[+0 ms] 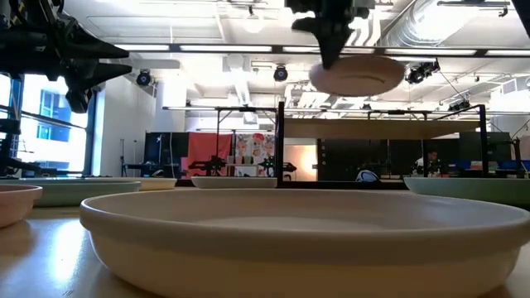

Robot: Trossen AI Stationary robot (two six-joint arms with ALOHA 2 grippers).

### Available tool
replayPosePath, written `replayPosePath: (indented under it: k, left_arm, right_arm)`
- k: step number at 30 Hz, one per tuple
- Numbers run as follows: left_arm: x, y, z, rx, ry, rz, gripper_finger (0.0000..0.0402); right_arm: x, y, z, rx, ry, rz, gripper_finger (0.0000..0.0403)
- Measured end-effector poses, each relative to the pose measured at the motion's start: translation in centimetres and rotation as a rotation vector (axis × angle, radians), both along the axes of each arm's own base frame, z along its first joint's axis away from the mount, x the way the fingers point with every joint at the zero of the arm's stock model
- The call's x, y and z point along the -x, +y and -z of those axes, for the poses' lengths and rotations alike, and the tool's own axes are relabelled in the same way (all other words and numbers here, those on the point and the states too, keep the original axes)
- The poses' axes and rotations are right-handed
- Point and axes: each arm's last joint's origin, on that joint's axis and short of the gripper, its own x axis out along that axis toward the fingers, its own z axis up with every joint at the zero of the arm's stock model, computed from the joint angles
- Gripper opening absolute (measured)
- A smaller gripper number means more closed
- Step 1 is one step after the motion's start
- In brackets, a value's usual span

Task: Place and stack plates onto a shelf
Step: Put the light orange plate on the shelf

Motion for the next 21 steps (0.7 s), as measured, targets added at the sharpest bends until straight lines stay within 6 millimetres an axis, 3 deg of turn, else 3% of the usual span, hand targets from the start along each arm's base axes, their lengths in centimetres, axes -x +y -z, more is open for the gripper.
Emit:
replayPosePath:
  k: [9, 21]
  left_arm:
    - [0.0, 0.1, 0.0, 0.001, 0.002, -0.028, 0.0102]
    - [0.1, 0.2, 0.0, 0.005, 0.003, -0.069, 0.0102]
  right_arm:
    - [3.8, -3.1, 2.8, -0.008, 0.093, 0.148, 0.0]
    - [7.2, -7.7, 4.9, -0.07, 0.016, 0.297, 0.0]
